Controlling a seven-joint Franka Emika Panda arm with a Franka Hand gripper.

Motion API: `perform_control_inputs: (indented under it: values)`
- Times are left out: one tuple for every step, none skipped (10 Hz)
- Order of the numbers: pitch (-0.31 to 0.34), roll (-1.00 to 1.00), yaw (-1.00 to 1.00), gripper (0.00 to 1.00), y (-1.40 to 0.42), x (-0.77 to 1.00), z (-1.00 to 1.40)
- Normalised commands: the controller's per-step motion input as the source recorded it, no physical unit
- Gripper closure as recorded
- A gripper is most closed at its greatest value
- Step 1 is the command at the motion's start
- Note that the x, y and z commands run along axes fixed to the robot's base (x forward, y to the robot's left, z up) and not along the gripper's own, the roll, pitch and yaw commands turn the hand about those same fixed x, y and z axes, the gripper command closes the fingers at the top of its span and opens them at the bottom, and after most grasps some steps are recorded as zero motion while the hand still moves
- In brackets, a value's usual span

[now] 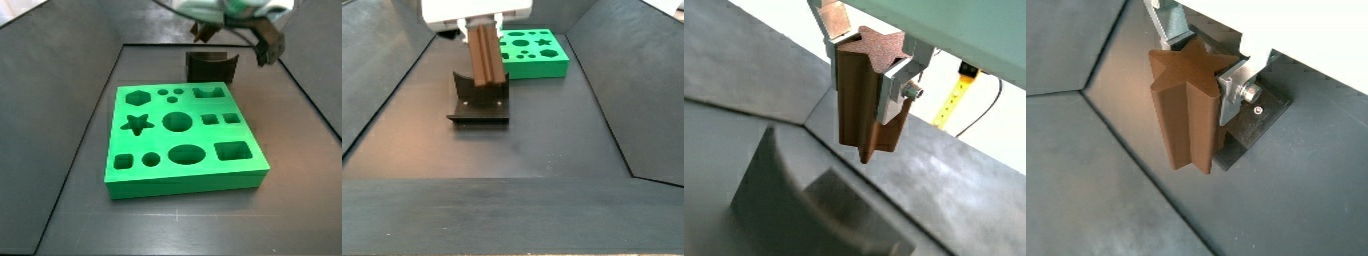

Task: Pick up the star object. Move up. Place the star object on the fixture. Regrasp the star object. Move to above the board. Insert the star object.
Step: Move to above the board.

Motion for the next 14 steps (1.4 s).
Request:
perform_control_inputs:
  values:
    - [-0.041, -0.04, 0.09, 1.00, 0.00, -0.11, 1.00]
    - [-0.051, -0.04, 0.07, 1.00, 0.00, -0.11, 1.00]
    - [-0.058, -0.05, 0.04, 1.00, 0.00, -0.11, 1.00]
    - [-0.058, -0.05, 0.01, 1.00, 0.00, -0.11, 1.00]
    - [-0.047, -0.06, -0.01, 1.00, 0.00, -0.11, 1.00]
    - [-0.034, -0.06, -0.02, 1.00, 0.00, -0.10, 1.00]
    - [-0.006, -0.06, -0.04, 1.00, 0.00, -0.10, 1.00]
    - [0.007, -0.06, -0.04, 1.00, 0.00, -0.10, 1.00]
    - [0.031, -0.05, -0.04, 1.00, 0.00, -0.08, 0.81]
    - [0.051, -0.06, -0.03, 1.00, 0.00, -0.06, 0.65]
    - [0.067, -0.06, -0.02, 1.00, 0.00, -0.04, 0.43]
    - [0.073, -0.06, -0.01, 1.00, 0.00, -0.04, 0.32]
    - [-0.105, -1.00, -0.10, 1.00, -1.00, -0.42, 0.24]
    - [-0.106, -1.00, -0.10, 1.00, -1.00, -0.42, 0.21]
